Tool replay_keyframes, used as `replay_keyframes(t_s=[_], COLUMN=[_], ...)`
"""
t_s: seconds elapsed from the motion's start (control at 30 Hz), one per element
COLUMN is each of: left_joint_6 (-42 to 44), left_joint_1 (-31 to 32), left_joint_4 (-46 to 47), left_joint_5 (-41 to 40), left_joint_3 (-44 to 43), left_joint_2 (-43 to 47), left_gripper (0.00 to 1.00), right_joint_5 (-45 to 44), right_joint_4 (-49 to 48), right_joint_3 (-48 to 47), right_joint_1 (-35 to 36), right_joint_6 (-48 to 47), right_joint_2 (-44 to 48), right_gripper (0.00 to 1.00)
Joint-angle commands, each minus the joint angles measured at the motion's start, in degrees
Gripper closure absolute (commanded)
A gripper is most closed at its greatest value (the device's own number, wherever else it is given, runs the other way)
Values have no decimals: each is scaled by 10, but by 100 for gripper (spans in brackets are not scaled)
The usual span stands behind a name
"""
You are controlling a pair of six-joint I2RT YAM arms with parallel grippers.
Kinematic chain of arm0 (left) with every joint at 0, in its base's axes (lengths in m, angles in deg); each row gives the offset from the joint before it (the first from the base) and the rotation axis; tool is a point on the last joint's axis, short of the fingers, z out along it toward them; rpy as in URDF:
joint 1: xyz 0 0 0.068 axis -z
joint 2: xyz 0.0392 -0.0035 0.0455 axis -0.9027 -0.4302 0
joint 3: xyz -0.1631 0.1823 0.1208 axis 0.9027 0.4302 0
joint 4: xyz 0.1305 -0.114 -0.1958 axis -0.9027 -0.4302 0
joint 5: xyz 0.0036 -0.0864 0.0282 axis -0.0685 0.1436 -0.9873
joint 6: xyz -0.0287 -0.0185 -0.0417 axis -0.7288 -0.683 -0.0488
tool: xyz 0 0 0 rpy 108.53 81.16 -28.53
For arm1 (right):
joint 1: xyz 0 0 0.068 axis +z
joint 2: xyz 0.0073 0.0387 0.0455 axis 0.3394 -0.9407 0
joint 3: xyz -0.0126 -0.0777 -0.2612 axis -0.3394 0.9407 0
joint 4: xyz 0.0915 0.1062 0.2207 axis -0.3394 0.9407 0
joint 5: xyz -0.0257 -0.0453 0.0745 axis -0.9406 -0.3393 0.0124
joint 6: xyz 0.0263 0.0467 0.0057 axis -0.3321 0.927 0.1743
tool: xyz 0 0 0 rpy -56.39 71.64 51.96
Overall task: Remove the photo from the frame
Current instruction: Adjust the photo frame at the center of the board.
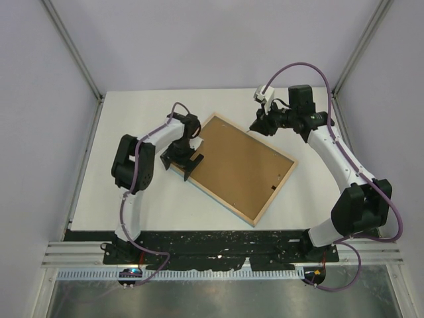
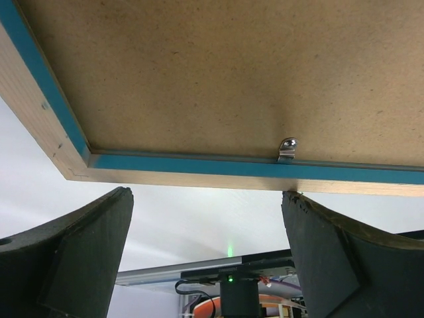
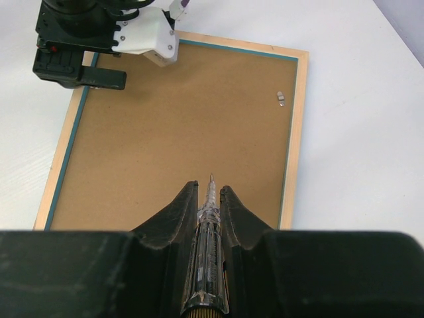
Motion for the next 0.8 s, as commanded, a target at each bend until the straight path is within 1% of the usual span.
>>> replay_keyframes(t_s=[0.0, 0.1, 0.17, 0.23, 0.3, 0.37, 0.4, 0.47, 0.63, 0.73, 0.77], left_joint_6=[-8, -12, -19, -27, -27, -27, -45, -52, -61, -63, -65], left_joint_1=[-1, -1, -2, -2, -4, -9, -12, -23, -54, -59, -59], left_joint_4=[4, -33, -56, -69, -66, -66, -64, -48, 7, 9, 7], left_joint_5=[-10, -9, -12, -24, -47, -53, -55, -43, 2, 7, 26], left_joint_3=[-96, -175, -249, -305, -342, -375, -384, -381, -342, -344, -347], left_joint_2=[-54, -104, -135, -162, -177, -186, -183, -166, -106, -96, -98], left_gripper=[2, 1, 1, 0, 0, 0, 0, 0, 0, 0, 0], right_joint_5=[-3, -5, -5, -4, -3, 1, 8, 27, 41, 48, 46], right_joint_4=[-9, -7, -7, -7, -10, -20, -20, -20, -8, 15, 20], right_joint_3=[-16, -16, -16, -15, -12, -7, -6, -1, 5, -7, -9], right_joint_1=[-1, 0, 0, 0, 0, 0, 1, 0, 9, 27, 38], right_joint_6=[-2, -4, -4, -6, -7, -10, -17, -41, -113, -159, -177], right_joint_2=[25, 23, 23, 21, 16, 6, -2, -13, -48, -71, -84], right_gripper=[92, 92, 92, 92, 92, 92, 92, 92, 92, 92, 92])
